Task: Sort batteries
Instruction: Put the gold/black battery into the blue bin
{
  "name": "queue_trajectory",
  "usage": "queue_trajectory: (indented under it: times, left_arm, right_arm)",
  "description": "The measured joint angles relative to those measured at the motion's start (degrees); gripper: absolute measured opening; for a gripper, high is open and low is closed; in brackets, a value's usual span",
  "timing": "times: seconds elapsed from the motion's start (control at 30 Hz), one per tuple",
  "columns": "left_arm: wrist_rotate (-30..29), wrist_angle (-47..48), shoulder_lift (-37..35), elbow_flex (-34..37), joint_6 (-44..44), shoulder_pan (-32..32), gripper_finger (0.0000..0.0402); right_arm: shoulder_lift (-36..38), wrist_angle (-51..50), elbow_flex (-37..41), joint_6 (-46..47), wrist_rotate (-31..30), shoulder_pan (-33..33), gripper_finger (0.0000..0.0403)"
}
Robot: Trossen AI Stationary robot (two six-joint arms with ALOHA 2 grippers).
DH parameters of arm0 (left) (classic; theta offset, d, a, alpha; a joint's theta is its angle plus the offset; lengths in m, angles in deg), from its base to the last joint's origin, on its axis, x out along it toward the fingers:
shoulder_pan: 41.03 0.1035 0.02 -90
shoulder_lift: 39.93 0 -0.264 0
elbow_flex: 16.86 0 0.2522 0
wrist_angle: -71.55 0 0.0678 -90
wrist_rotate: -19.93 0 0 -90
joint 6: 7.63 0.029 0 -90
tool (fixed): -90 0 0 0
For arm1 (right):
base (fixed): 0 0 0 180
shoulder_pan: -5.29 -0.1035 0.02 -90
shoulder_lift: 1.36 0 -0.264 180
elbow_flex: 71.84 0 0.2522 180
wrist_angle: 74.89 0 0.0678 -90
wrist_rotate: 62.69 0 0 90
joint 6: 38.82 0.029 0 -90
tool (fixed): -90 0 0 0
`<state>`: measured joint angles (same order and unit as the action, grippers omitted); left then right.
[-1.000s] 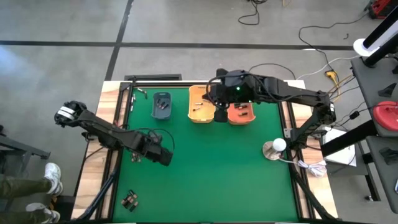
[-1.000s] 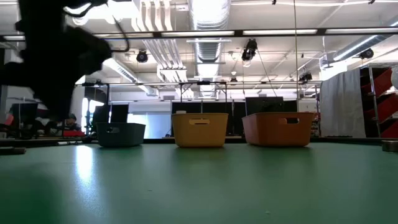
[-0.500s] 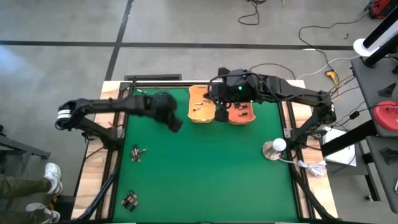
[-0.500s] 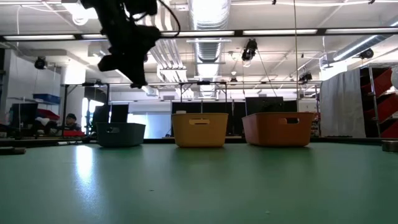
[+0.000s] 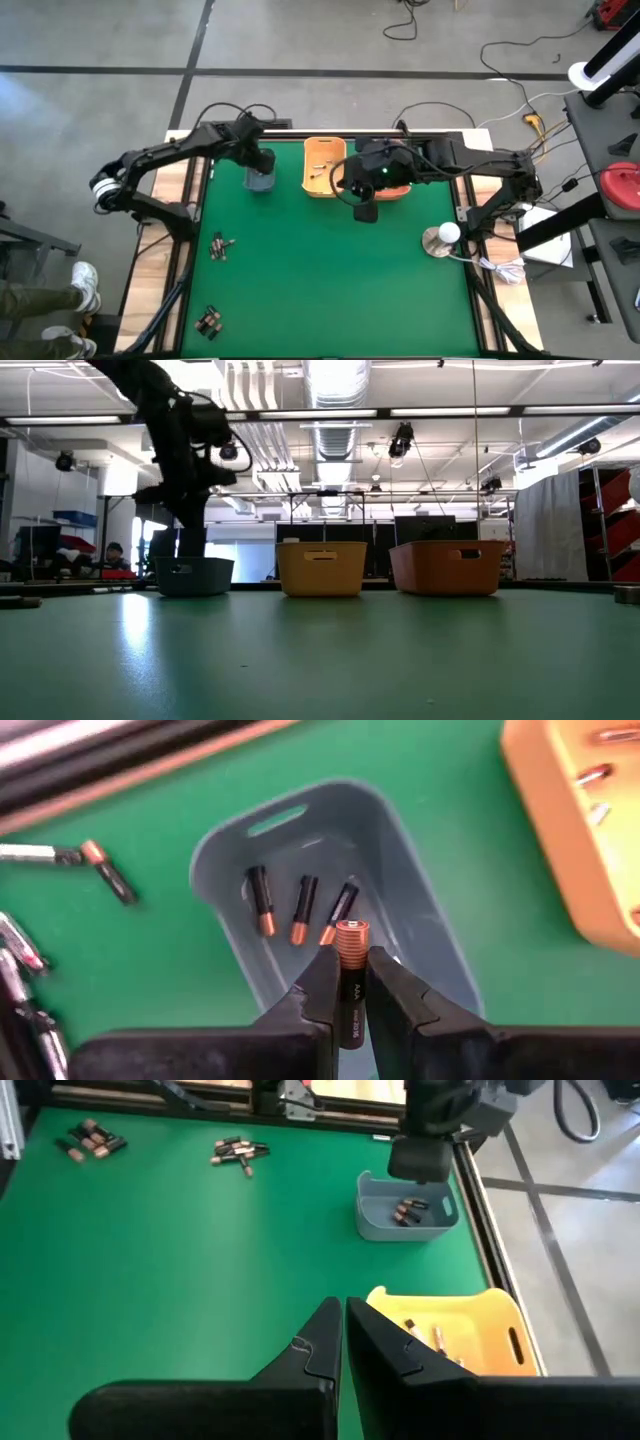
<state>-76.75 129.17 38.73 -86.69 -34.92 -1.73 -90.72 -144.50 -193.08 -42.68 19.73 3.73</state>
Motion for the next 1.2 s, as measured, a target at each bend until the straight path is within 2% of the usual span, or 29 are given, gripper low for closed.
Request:
queue_trajectory:
  times: [0.27,0.9,1.2]
  left_arm:
    - [0.3,-8.9,4.8,6.0,-4.8,0.6,0.0013]
    - [-2.8,-13.4,14.2,6.2,-3.4,0.7,0.0021]
    - [-3.5,-13.6,13.5,6.3,-2.0,0.6,0.0041]
  right_arm:
    - [0.0,0.4,0.0,0.3,0.0,-0.3,0.0013]
    - [0.0,-1.4,0.0,4.6,-0.1,-0.6,0.0013]
    - [0.0,-1.5,0.6,5.5,0.0,-0.8,0.0013]
